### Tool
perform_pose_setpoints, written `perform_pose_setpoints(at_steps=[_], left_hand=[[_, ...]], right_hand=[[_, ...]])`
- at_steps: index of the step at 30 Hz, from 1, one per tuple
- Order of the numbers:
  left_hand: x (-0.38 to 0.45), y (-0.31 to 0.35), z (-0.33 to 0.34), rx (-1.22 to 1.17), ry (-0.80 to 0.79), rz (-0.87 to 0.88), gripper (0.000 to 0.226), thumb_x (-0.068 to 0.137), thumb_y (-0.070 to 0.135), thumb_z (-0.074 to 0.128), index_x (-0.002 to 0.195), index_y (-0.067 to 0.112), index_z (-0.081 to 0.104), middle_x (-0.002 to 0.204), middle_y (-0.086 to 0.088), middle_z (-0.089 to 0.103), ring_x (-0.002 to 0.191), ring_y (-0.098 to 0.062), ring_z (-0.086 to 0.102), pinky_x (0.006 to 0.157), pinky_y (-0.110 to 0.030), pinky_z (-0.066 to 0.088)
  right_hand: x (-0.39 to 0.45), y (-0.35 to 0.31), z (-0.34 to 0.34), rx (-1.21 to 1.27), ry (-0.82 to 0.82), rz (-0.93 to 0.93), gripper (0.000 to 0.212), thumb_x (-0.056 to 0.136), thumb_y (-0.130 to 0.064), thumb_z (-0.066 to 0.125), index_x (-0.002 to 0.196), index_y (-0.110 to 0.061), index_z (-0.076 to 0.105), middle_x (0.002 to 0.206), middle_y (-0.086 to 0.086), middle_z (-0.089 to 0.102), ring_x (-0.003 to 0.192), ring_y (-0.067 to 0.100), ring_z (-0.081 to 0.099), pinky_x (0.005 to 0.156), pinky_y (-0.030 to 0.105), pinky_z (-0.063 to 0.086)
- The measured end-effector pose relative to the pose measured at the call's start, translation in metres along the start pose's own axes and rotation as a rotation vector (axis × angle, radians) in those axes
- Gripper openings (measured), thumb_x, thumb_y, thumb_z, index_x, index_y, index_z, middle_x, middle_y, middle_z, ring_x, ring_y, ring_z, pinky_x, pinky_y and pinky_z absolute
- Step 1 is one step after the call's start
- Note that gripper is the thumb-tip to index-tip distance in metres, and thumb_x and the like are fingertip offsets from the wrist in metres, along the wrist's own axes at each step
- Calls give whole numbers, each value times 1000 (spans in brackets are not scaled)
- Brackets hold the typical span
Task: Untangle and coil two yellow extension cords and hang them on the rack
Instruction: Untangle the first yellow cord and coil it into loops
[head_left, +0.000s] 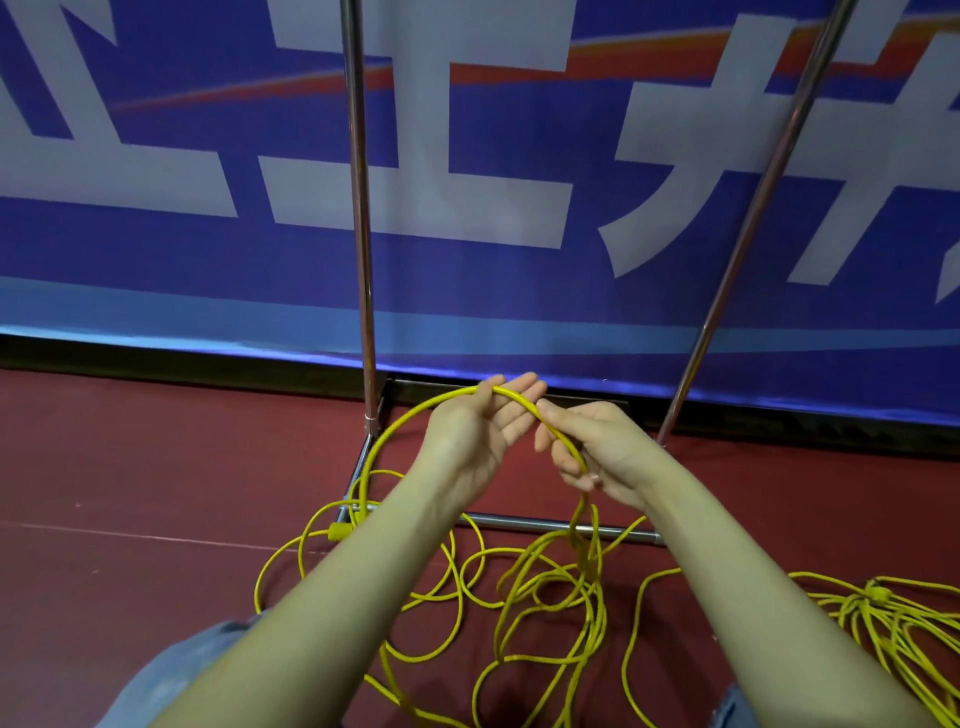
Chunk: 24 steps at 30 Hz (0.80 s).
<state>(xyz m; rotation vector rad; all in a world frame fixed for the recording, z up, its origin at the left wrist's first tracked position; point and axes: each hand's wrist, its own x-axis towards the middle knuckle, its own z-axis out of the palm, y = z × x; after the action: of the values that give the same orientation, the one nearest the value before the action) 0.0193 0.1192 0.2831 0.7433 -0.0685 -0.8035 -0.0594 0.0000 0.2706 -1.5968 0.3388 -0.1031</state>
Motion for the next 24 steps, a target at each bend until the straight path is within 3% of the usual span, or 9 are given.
perform_pose_setpoints(at_steps=[3,6,10,14,16,18,21,24], left_hand=[[1,5,3,-49,-35,47,19,103,6,28,98,2,47,92,-22,66,85,-30,68,73,-39,57],[1,17,8,-61,-20,83,19,103,5,29,96,2,47,100,-23,63,100,-36,62,78,-41,53],[1,40,8,-158,-1,164,22,103,7,28,94,5,48,108,-22,60,107,-31,56,86,-44,45],[5,62,-1,-295,-2,276,23,103,9,29,95,5,50,109,-20,64,112,-29,61,70,-34,56],[8,67,-7,-323,-5,312,23,104,10,29,98,3,51,100,-18,67,104,-23,64,63,-30,57],[12,68,-14,-312,32,302,25,105,12,27,101,1,50,99,-17,66,111,-26,62,68,-32,57],[20,69,-23,-287,114,181,24,105,16,28,99,1,45,115,-21,61,121,-32,54,83,-44,49],[20,59,-23,-180,100,21,15,103,12,32,107,2,43,100,-19,63,118,-29,56,74,-47,54]], right_hand=[[-3,-4,2,21,-50,5,46,91,-40,48,67,-1,58,38,6,42,28,15,36,37,21,21],[-3,-4,1,57,-114,17,49,84,-44,50,63,-1,60,39,8,45,32,18,41,41,24,31],[-2,6,-8,19,-175,35,47,83,-44,49,67,-2,61,44,8,50,46,21,51,53,25,41],[1,21,-15,-91,-226,91,44,85,-44,45,76,-5,63,55,5,56,58,20,56,62,24,46],[2,25,-15,-124,-225,101,42,86,-45,45,77,-7,62,55,2,52,53,16,50,58,23,43],[3,25,-14,-132,-163,75,41,90,-41,44,74,-8,61,48,-3,39,43,10,34,48,21,34],[5,18,-19,-84,-11,42,39,98,-33,42,74,-7,58,44,-5,25,36,6,17,41,16,18],[6,13,-26,-79,76,29,32,98,-30,44,75,-9,51,42,-5,25,33,5,16,39,12,16]])
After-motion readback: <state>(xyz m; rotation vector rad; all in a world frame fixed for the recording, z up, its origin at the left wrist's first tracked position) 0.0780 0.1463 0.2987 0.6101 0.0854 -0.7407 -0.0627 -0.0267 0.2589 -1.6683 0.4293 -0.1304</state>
